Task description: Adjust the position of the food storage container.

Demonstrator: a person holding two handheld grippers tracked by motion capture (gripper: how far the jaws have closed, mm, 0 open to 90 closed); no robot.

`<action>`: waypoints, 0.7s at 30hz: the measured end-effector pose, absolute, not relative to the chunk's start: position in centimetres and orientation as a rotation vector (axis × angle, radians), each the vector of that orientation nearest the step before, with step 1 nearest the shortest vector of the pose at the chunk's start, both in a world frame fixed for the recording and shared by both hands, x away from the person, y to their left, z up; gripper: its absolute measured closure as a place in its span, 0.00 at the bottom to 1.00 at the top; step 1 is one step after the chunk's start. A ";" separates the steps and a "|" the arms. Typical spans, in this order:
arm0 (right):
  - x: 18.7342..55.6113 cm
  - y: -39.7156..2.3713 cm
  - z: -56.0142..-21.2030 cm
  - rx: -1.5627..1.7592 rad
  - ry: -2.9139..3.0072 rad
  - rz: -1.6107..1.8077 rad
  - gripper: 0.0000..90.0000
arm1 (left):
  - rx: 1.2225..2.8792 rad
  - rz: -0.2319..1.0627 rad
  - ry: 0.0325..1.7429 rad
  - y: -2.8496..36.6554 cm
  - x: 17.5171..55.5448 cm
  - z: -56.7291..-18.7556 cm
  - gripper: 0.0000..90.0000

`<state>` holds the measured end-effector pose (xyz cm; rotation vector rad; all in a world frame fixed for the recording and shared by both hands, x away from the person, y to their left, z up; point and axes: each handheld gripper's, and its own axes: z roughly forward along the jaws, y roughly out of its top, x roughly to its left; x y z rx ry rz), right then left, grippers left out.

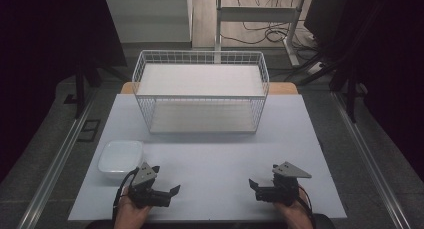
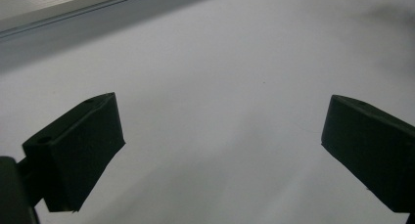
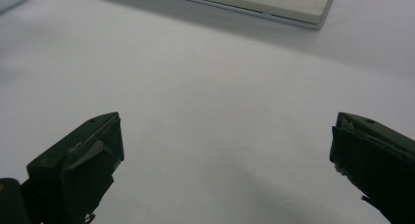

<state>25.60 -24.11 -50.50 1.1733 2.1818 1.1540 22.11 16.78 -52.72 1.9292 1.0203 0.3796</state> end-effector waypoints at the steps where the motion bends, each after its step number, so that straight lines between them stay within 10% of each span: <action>1: 25.6 -24.0 -50.6 1.151 2.187 1.141 0.00 | 1.928 0.377 1.024 16.9 22.1 -52.8 0.02; 21: 28.5 -22.1 -50.0 1.108 2.327 1.094 0.00 | 1.933 0.415 1.016 17.3 22.1 -52.1 0.01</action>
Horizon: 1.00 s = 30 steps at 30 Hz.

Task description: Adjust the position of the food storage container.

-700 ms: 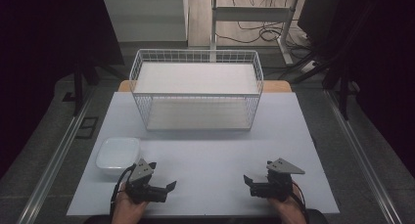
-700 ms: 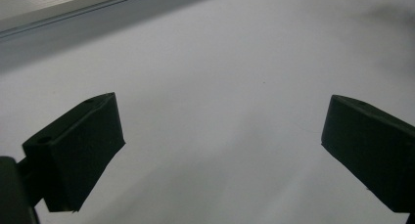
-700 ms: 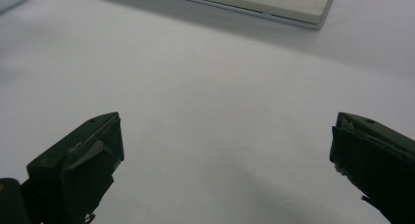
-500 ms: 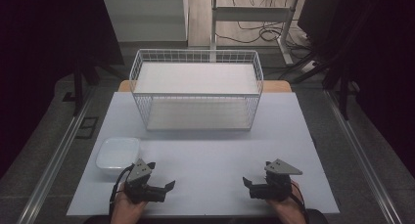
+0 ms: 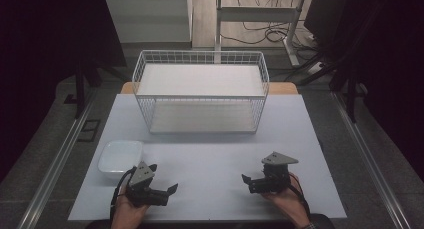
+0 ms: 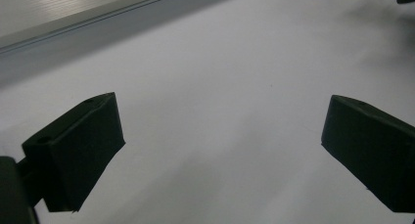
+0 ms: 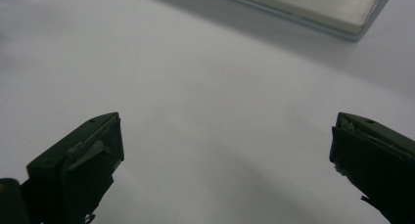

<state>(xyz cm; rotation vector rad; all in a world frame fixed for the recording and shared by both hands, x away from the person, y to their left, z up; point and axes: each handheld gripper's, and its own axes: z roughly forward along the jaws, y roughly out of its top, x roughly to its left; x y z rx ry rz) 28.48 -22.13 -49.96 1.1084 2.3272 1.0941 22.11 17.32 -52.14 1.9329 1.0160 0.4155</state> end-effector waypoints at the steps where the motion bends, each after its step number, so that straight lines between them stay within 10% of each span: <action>1: 28.9 -22.1 -49.7 1.107 2.327 1.095 0.00 | 1.933 0.417 1.018 17.3 22.1 -52.1 0.01; 11: 28.4 -23.1 -49.9 1.102 2.314 1.094 0.04 | 1.952 0.471 1.025 17.7 22.1 -51.4 0.05; 30: 28.2 -23.3 -50.2 1.047 2.315 1.083 0.07 | 1.864 0.513 1.167 22.6 23.5 -49.1 0.55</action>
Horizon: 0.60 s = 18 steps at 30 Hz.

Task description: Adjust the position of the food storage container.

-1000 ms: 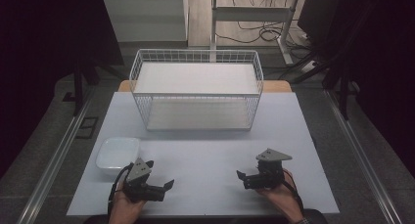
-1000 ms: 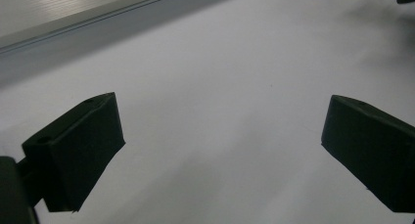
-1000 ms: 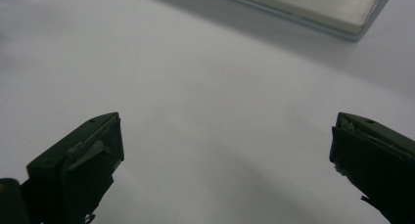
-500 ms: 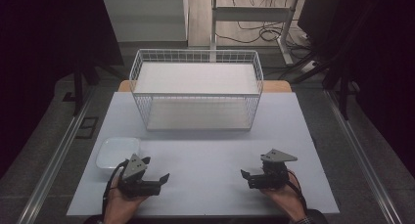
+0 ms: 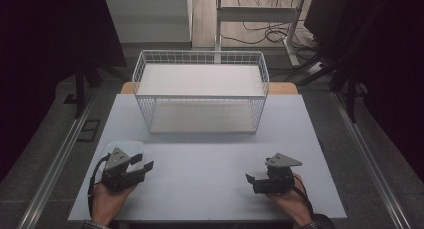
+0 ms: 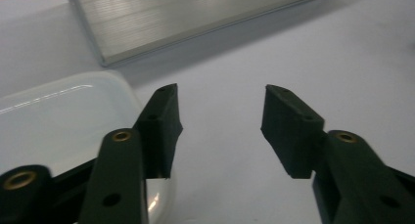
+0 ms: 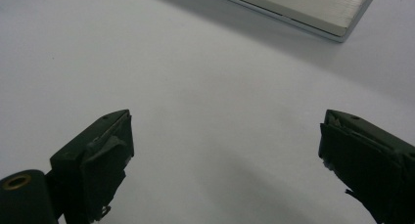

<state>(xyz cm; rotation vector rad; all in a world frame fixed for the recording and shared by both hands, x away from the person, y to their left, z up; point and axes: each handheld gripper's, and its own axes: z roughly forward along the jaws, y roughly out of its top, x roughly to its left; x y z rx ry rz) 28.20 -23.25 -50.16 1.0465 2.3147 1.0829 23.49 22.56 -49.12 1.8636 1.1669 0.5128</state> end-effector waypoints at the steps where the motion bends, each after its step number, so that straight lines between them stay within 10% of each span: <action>1: 28.2 -23.2 -50.2 1.043 2.312 1.082 0.07 | 1.861 0.517 1.184 22.9 23.6 -49.0 0.59; 18: 28.2 -23.1 -50.3 1.034 2.314 1.080 0.08 | 1.837 0.543 1.284 27.1 25.4 -48.9 1.00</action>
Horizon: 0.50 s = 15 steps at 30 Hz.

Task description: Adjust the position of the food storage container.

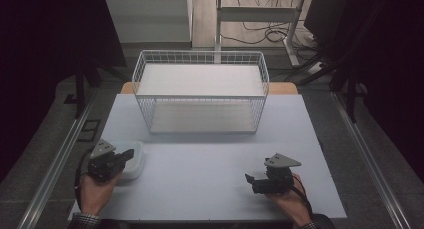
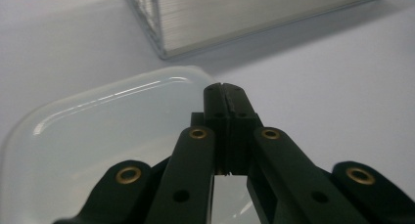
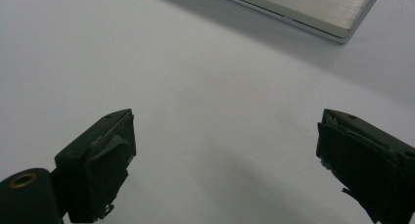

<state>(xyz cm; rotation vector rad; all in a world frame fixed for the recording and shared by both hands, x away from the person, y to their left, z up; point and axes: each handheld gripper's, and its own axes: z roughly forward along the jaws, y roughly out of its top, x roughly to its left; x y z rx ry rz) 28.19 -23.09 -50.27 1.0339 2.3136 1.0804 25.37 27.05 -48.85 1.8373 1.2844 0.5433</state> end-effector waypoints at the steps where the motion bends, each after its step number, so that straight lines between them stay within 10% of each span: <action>1: 28.2 -23.1 -50.3 1.034 2.314 1.082 0.09 | 1.833 0.552 1.291 27.3 25.4 -48.8 1.00; 15: 28.3 -23.2 -50.5 1.038 2.333 1.065 0.10 | 1.662 0.679 1.514 33.9 24.9 -49.7 1.00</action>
